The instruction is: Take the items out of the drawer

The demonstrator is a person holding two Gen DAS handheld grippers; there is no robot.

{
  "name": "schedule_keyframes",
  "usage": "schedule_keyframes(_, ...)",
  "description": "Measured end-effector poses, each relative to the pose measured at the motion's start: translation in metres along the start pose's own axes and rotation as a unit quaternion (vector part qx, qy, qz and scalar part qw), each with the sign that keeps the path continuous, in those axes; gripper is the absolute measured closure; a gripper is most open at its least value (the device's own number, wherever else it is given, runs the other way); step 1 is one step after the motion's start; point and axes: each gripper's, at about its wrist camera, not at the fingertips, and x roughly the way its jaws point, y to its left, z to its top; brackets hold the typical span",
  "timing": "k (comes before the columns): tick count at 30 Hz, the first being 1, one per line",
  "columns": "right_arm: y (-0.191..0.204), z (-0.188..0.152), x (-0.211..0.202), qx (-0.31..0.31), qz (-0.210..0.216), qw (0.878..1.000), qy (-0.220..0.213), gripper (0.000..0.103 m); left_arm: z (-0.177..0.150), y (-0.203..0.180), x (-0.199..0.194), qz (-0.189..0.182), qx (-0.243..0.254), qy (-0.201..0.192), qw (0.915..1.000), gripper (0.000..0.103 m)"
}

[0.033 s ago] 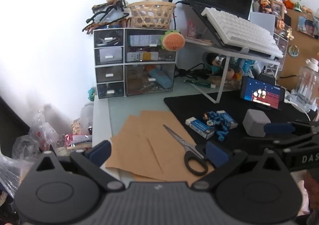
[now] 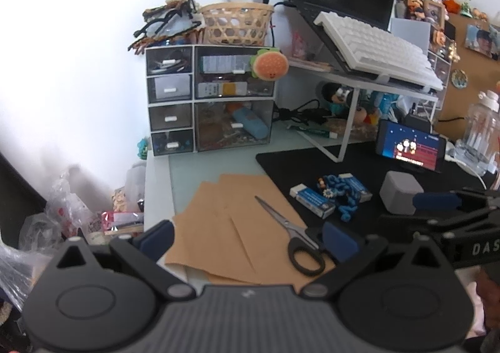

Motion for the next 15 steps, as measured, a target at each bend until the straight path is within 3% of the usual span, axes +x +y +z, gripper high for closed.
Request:
schedule_keyframes(8, -0.0024, 0.0006, 0.0001, 0.011, 0.001, 1.0, -0.007, 0.002, 0.0018, -0.0064, 0.0009, 0.008, 0.029, 0.006, 0.9995, 0.0)
schedule_keyframes(15, -0.0101, -0.0028, -0.0044, 0.02, 0.01, 1.0, -0.02, 0.002, -0.0028, -0.0101, 0.0035, 0.008, 0.02, 0.002, 0.9998, 0.0)
